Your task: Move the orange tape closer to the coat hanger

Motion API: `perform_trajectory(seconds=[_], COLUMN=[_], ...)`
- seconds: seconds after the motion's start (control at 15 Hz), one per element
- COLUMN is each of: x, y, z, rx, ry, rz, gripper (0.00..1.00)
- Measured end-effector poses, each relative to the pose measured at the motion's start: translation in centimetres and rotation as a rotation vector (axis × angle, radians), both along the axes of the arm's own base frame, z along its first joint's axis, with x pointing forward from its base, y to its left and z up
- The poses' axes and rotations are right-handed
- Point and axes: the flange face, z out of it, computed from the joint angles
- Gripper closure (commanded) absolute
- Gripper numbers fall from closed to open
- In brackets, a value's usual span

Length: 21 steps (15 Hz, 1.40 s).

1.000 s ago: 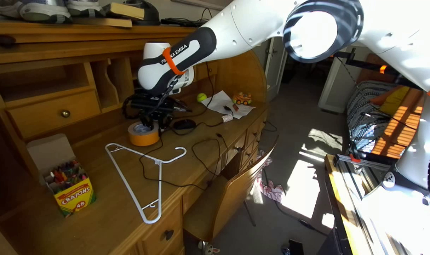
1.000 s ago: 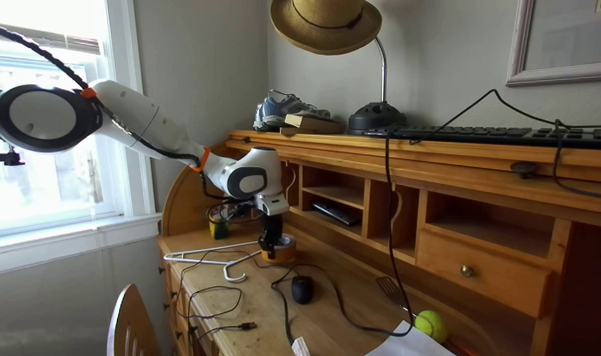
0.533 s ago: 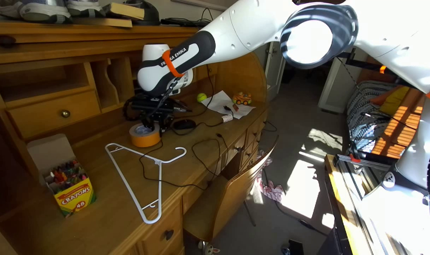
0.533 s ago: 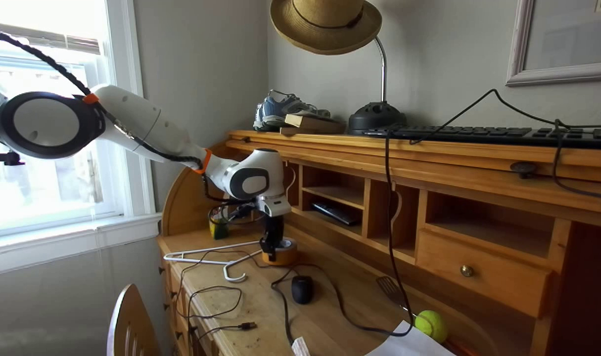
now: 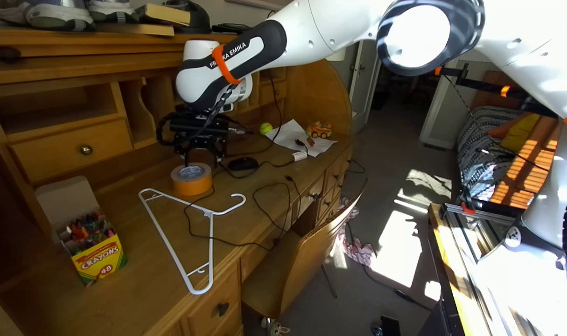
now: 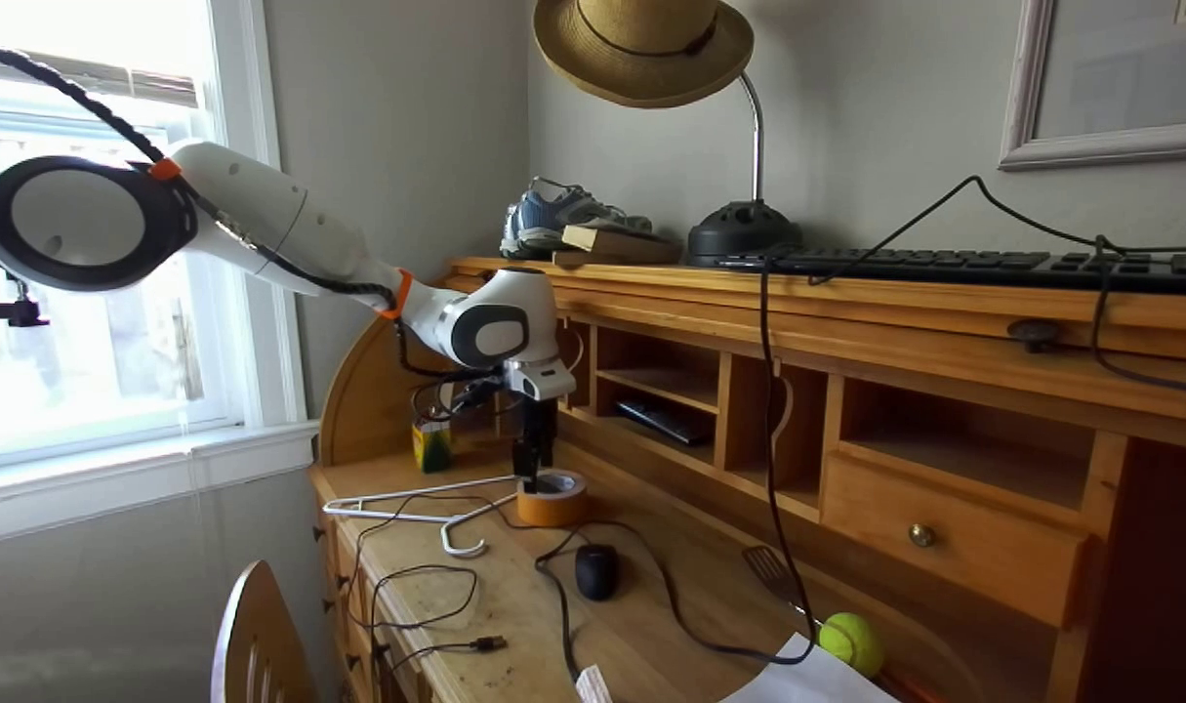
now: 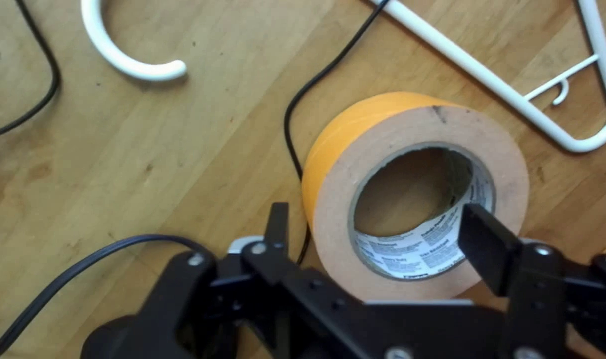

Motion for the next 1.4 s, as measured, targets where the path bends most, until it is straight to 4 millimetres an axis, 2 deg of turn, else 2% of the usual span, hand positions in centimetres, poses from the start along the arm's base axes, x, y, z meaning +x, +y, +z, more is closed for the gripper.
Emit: perform_trajectory(seconds=[0.33, 0.53, 0.67, 0.8, 1.13, 1.4], x=[-1.9, -3.8, -5.3, -7.0, -12.2, -16.0], y=[-1.8, -2.2, -2.3, -2.3, -2.2, -2.4], z=[1.2, 1.6, 2.9, 5.2, 12.8, 18.8], rx=[-0.060, -0.027, 0.002, 0.026, 0.078, 0.067], ry=[0.056, 0.171, 0.248, 0.314, 0.378, 0.278], rz=[0.168, 0.273, 0.348, 0.433, 0.599, 0.703], gripper=[0.00, 0.00, 0.00, 0.00, 0.00, 0.00])
